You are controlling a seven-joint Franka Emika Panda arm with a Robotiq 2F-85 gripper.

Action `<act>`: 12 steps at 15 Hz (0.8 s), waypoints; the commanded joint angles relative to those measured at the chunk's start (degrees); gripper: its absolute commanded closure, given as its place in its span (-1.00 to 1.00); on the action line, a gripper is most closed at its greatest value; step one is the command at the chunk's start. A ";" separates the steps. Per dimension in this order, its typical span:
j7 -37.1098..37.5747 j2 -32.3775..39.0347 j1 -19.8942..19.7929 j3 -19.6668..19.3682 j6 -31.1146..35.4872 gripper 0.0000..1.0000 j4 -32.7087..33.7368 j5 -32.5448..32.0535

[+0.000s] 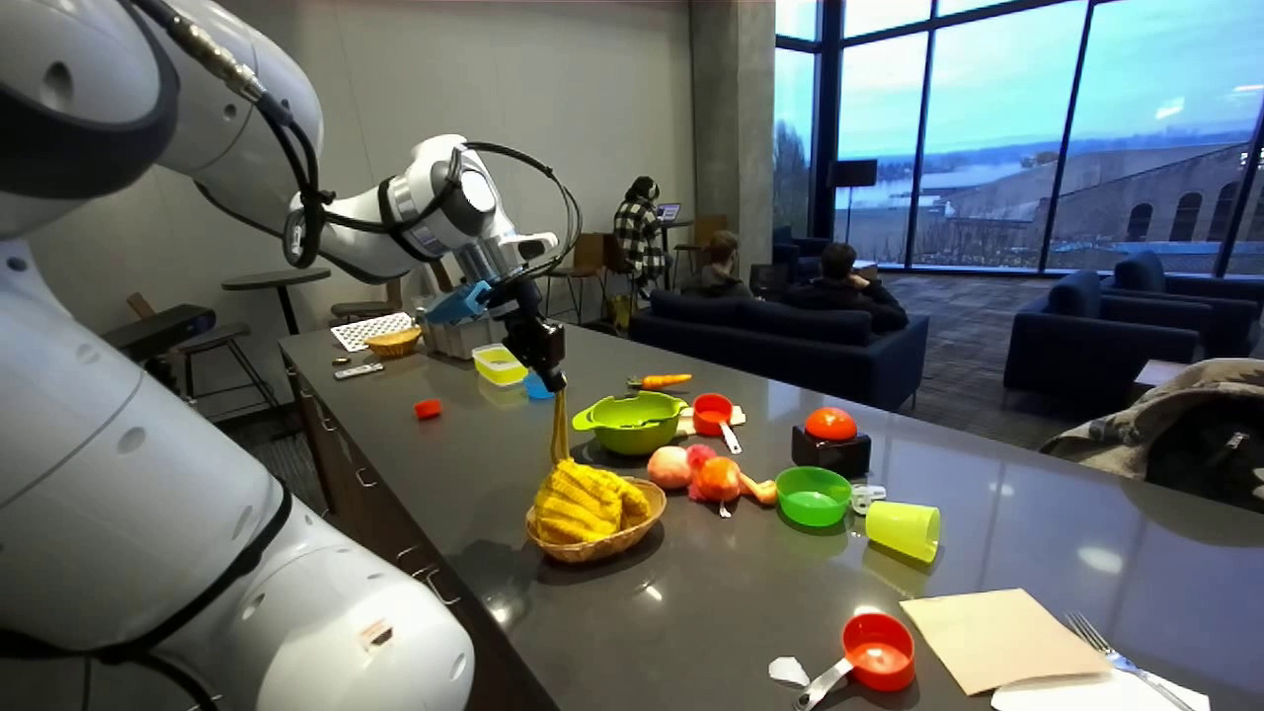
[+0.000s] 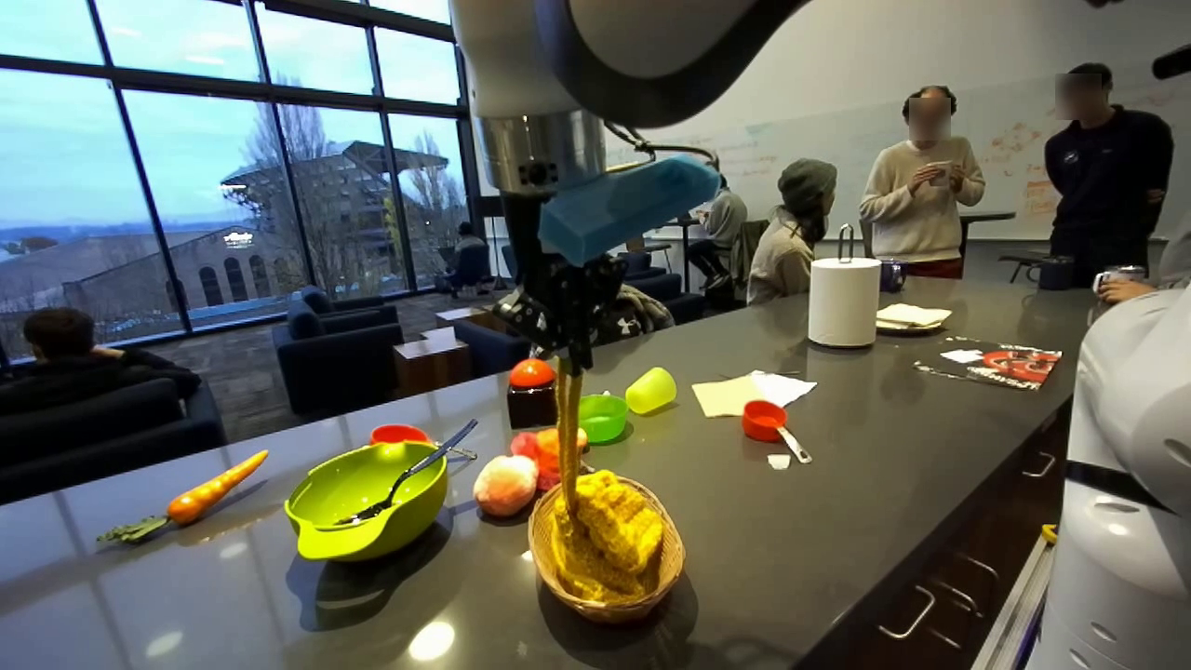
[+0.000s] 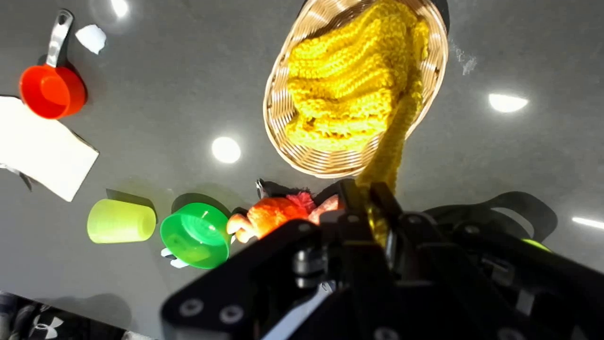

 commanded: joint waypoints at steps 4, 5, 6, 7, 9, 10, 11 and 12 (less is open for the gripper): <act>-0.52 -0.50 -0.01 0.14 1.87 -0.21 2.24 -7.93; -0.89 -0.48 -0.03 -0.15 1.85 -0.34 2.60 -8.95; -1.17 -0.48 0.01 -0.51 2.04 -0.50 2.72 -9.62; -1.22 -0.43 0.01 -0.69 1.94 -0.62 2.91 -10.04; -1.34 -0.17 0.02 -1.04 2.17 -0.91 3.08 -10.39; -1.39 0.06 -0.12 -1.16 2.18 -0.98 3.21 -10.75; -1.77 0.25 -0.23 -1.40 2.70 -1.00 3.23 -11.25; -2.16 0.57 -0.35 -1.74 3.08 -1.00 3.37 -11.42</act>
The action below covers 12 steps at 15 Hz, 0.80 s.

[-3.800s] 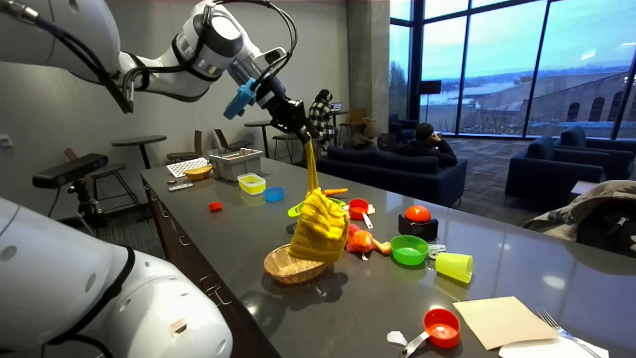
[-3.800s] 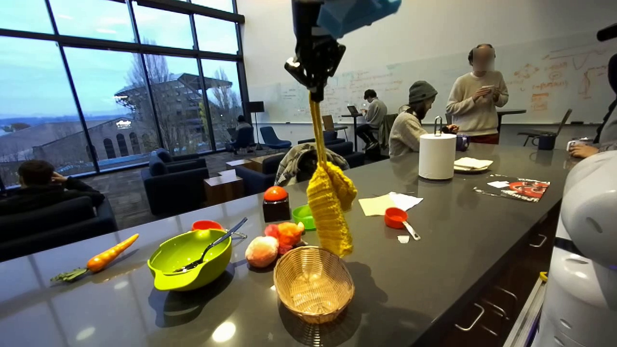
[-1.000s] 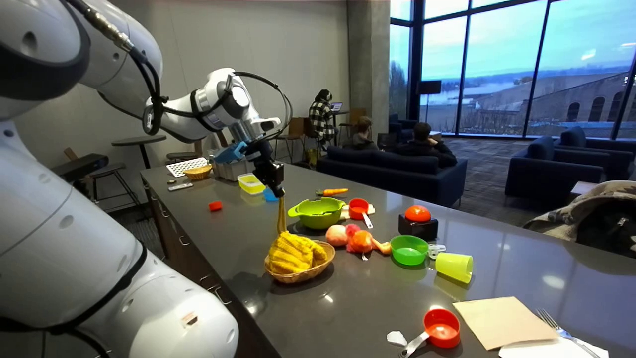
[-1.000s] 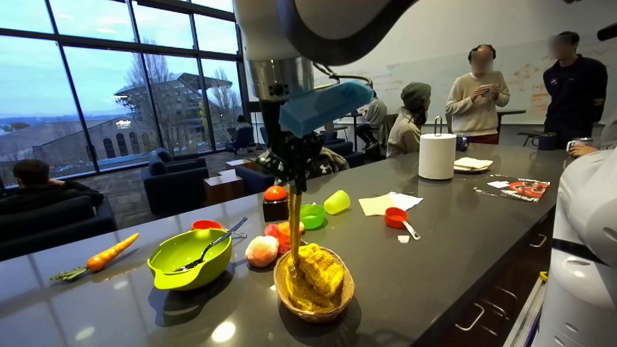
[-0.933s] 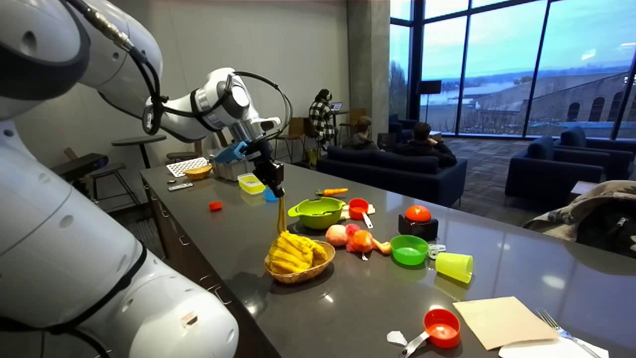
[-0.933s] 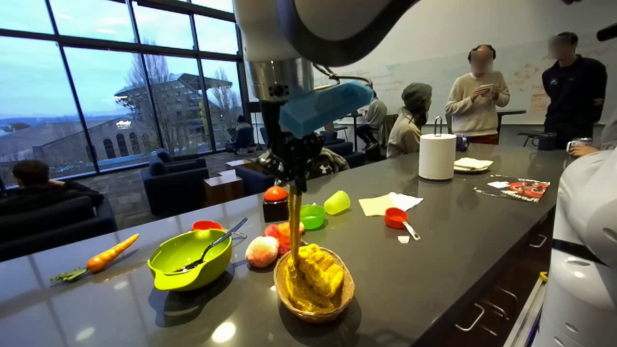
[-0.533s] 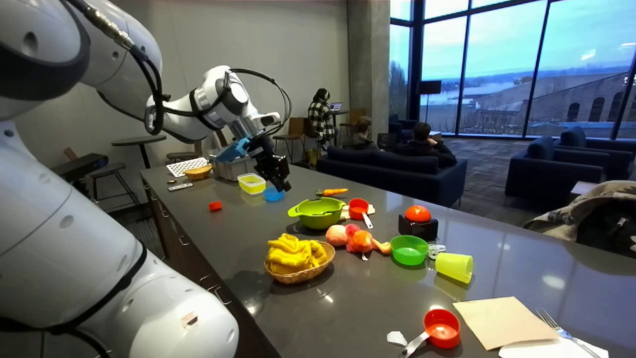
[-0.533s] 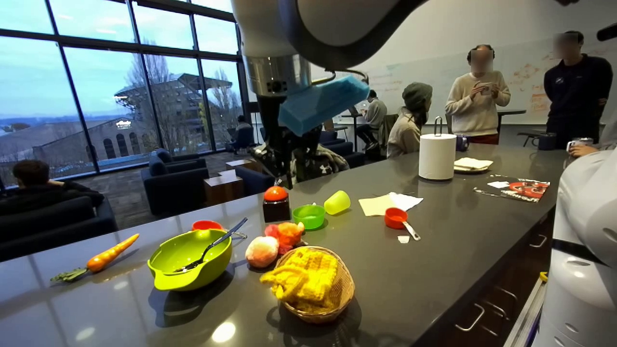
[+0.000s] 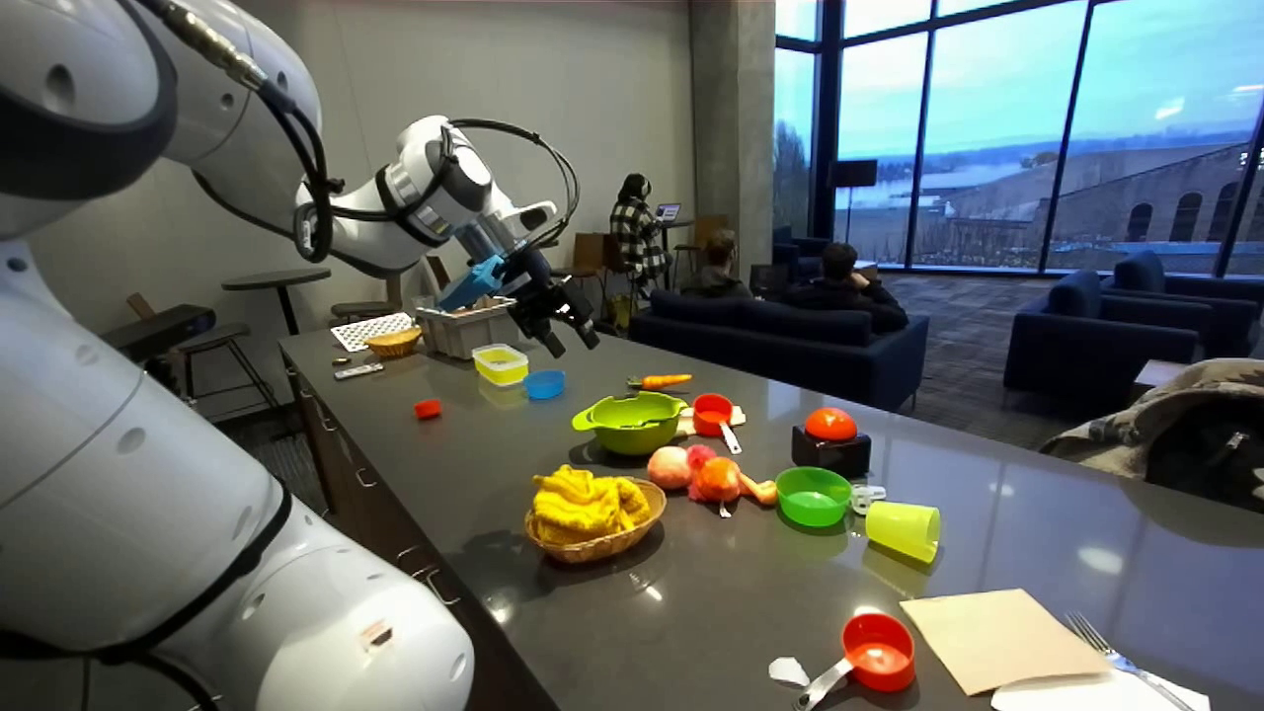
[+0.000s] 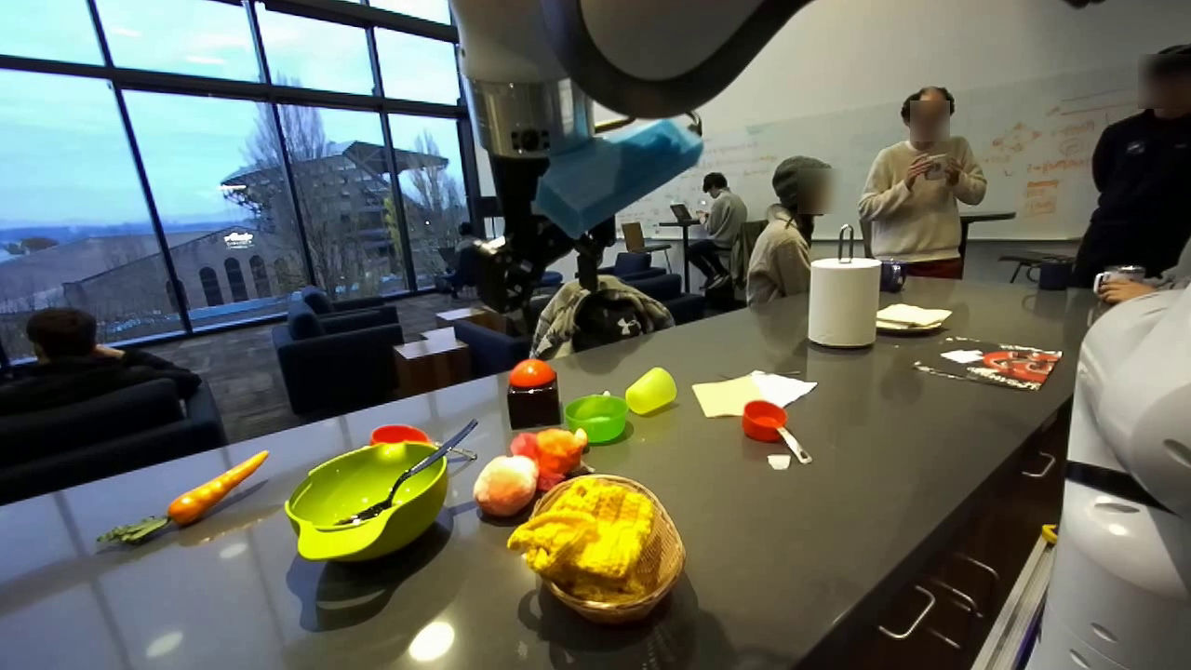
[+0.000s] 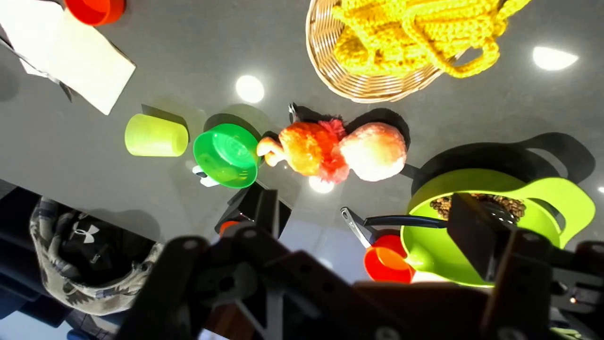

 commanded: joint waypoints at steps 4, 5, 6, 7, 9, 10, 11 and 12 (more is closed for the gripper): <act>-5.71 1.65 -1.42 -3.15 5.87 -1.00 0.30 -3.40; -6.68 1.89 -1.88 -3.78 7.21 -1.00 0.19 -3.90; -7.72 2.22 -2.31 -4.44 8.75 -1.00 0.07 -4.29; -8.84 2.67 -2.74 -5.08 10.14 -1.00 0.07 -4.53; -11.34 3.92 -3.33 -6.53 13.11 -1.00 0.22 -4.16; -12.59 4.77 -3.61 -7.17 14.54 -1.00 0.41 -3.95; -13.80 5.71 -3.85 -7.79 16.02 -1.00 0.66 -3.78; -15.11 6.85 -4.15 -8.30 17.13 -1.00 1.01 -3.86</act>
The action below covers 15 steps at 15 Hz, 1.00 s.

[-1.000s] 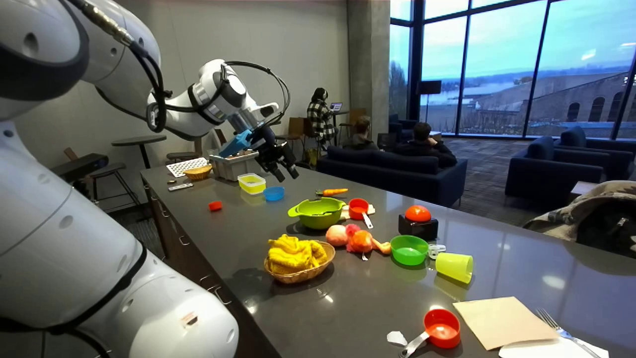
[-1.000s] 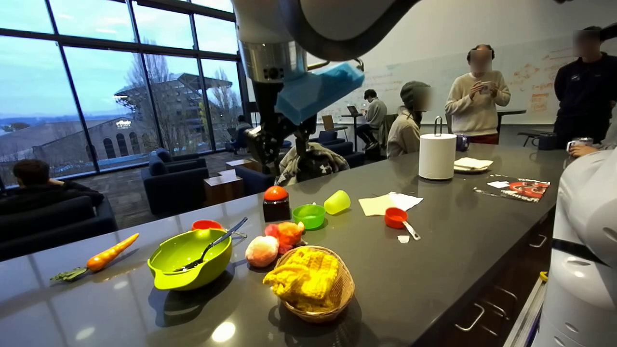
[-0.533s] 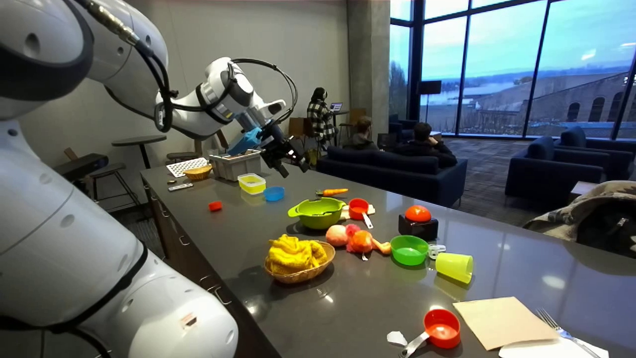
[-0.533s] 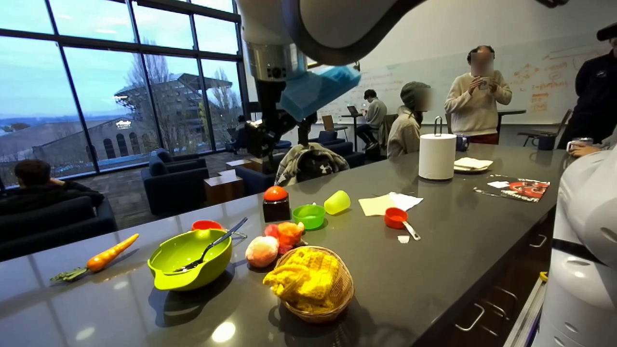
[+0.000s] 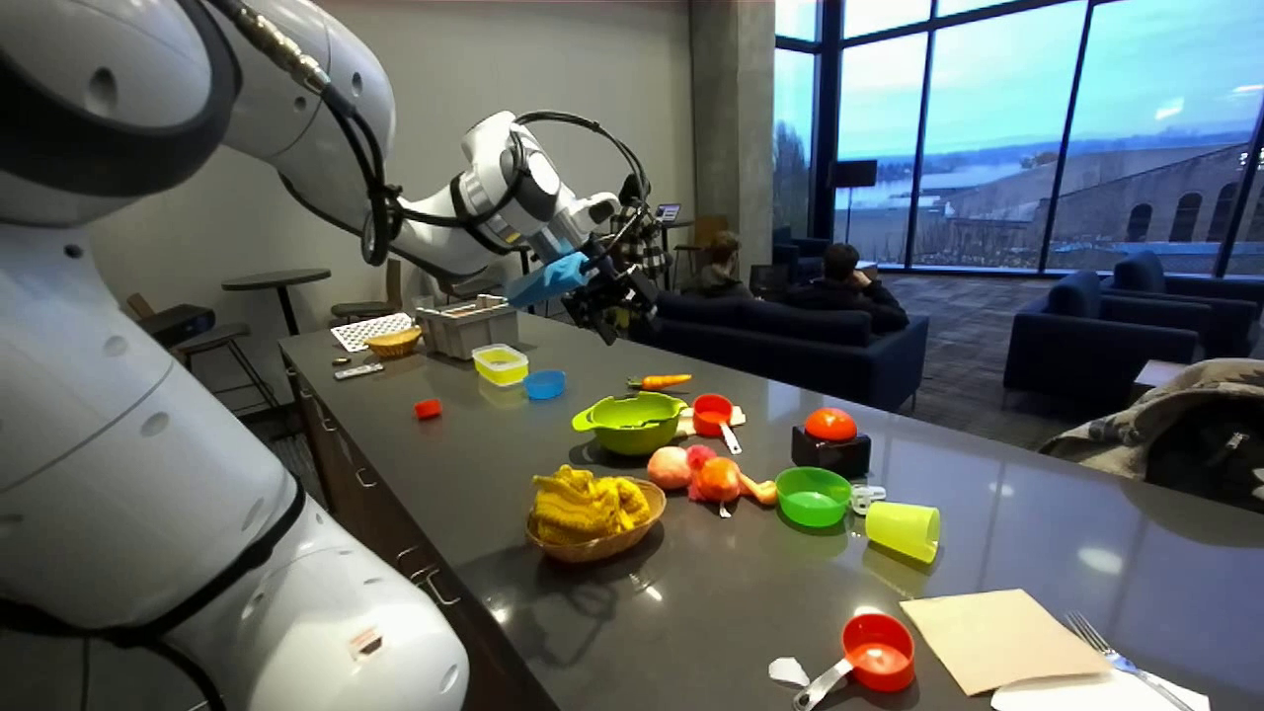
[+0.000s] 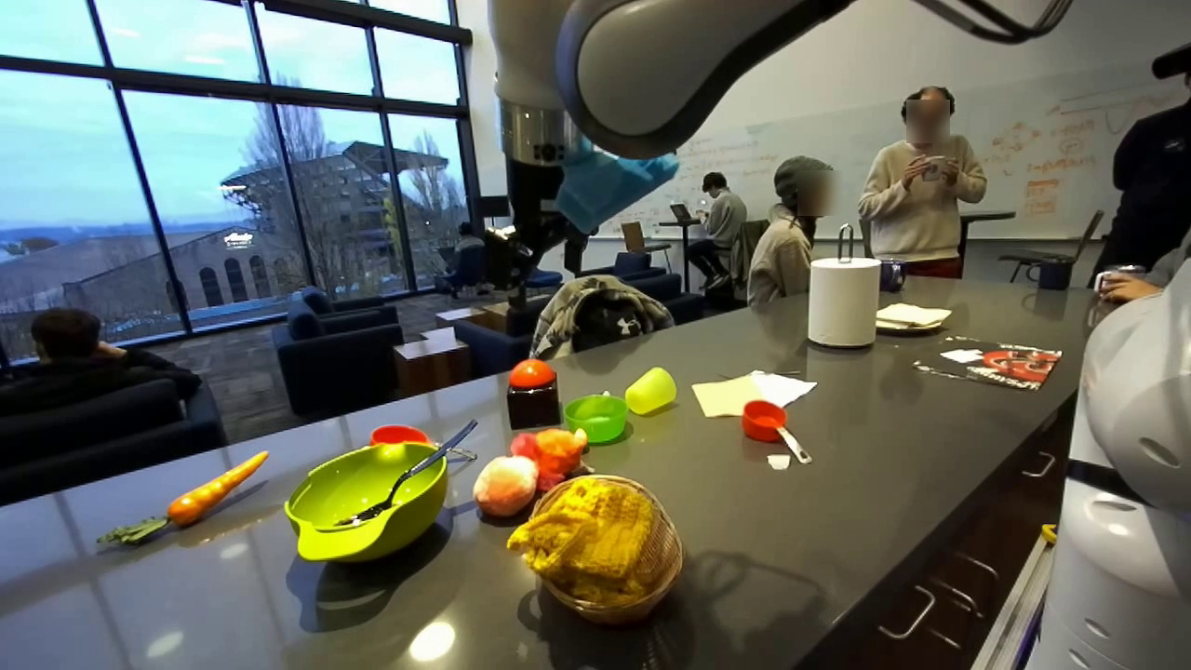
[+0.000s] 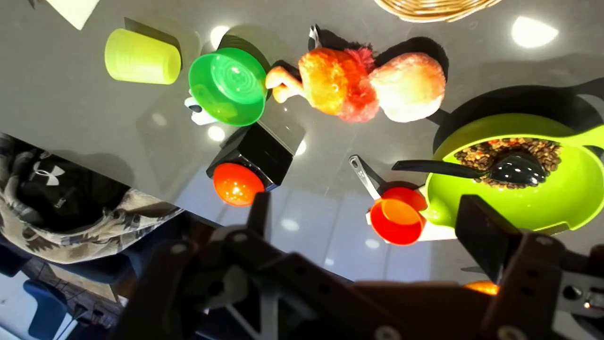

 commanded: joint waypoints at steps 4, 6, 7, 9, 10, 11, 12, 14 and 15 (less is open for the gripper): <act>-7.12 7.55 -1.76 -2.50 5.97 -1.00 2.88 -2.47; -7.36 10.28 -2.35 -2.80 6.96 -1.00 3.95 -4.47; -7.32 11.69 -2.53 -3.02 7.72 -1.00 4.47 -5.66; -7.09 14.81 -2.92 -3.64 9.68 -1.00 5.78 -8.91; -6.95 16.36 -2.98 -4.13 10.81 -1.00 6.51 -10.37; -6.81 18.12 -3.08 -4.70 11.82 -1.00 7.59 -12.14; -6.70 19.82 -3.10 -5.45 12.80 -1.00 8.69 -13.85; -6.81 22.67 -2.71 -7.25 14.34 -1.00 10.46 -16.12; -6.92 24.08 -2.46 -8.20 15.04 -1.00 11.28 -16.91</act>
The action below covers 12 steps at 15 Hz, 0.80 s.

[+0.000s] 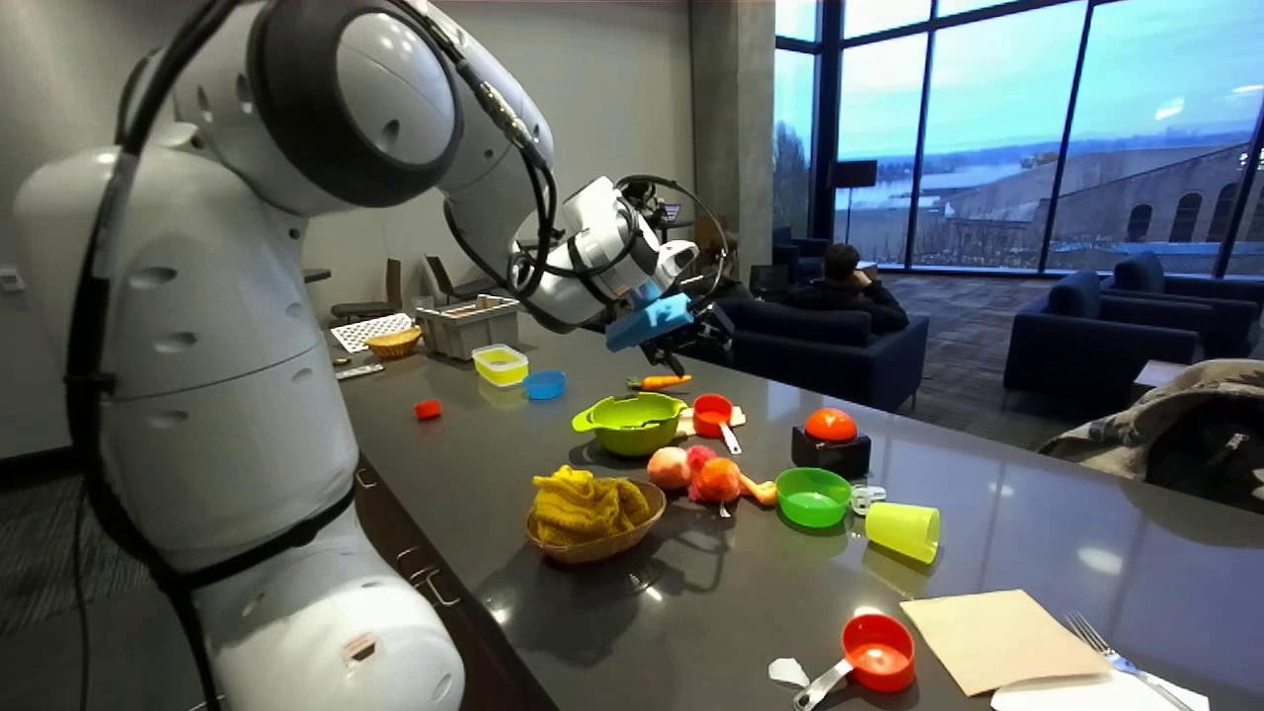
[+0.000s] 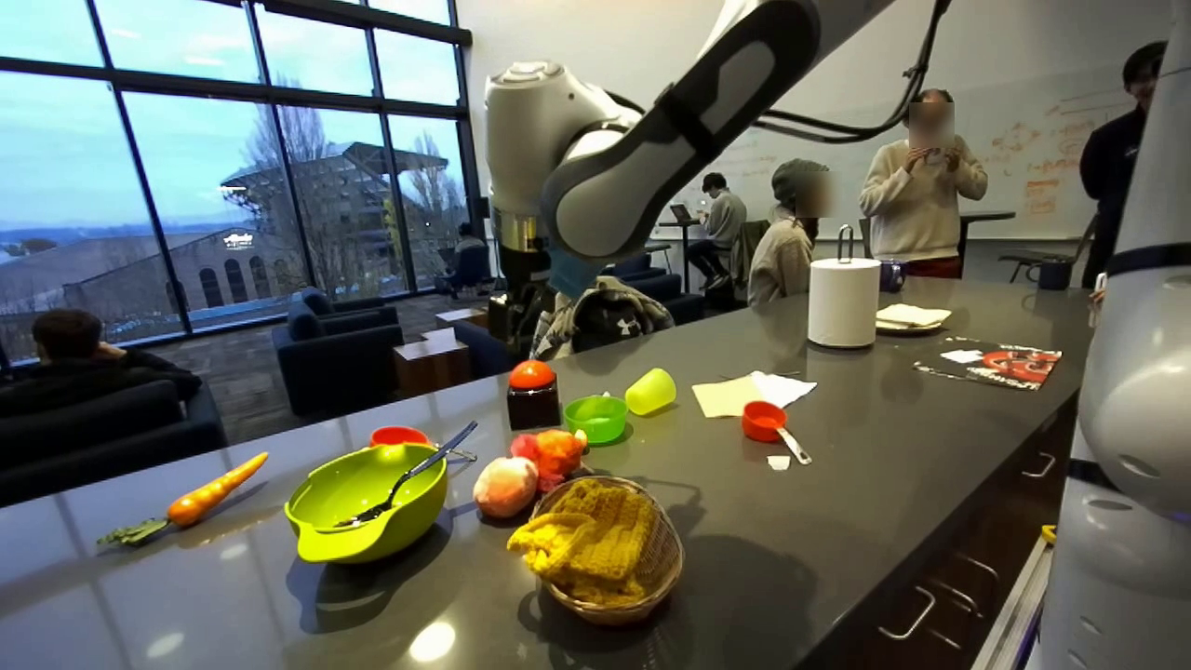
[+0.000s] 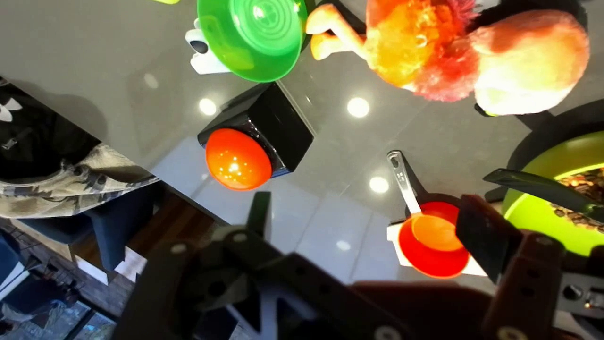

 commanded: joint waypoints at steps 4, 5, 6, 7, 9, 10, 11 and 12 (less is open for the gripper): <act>-4.08 8.65 2.12 -4.35 4.20 -1.00 5.60 -1.32; -4.96 8.57 2.64 -4.54 3.53 -1.00 5.55 -0.93; -3.08 7.59 2.74 -5.25 3.69 -1.00 4.24 -1.10; -3.60 8.23 3.10 -5.39 3.70 -1.00 4.59 -1.03; -3.77 8.62 3.54 -5.42 3.70 -1.00 4.86 -1.02; -3.79 8.62 3.63 -5.41 3.70 -1.00 4.92 -1.02; -3.82 8.62 3.64 -5.41 3.70 -1.00 5.01 -1.03; -4.62 8.61 3.66 -5.23 3.57 -1.00 4.88 -0.40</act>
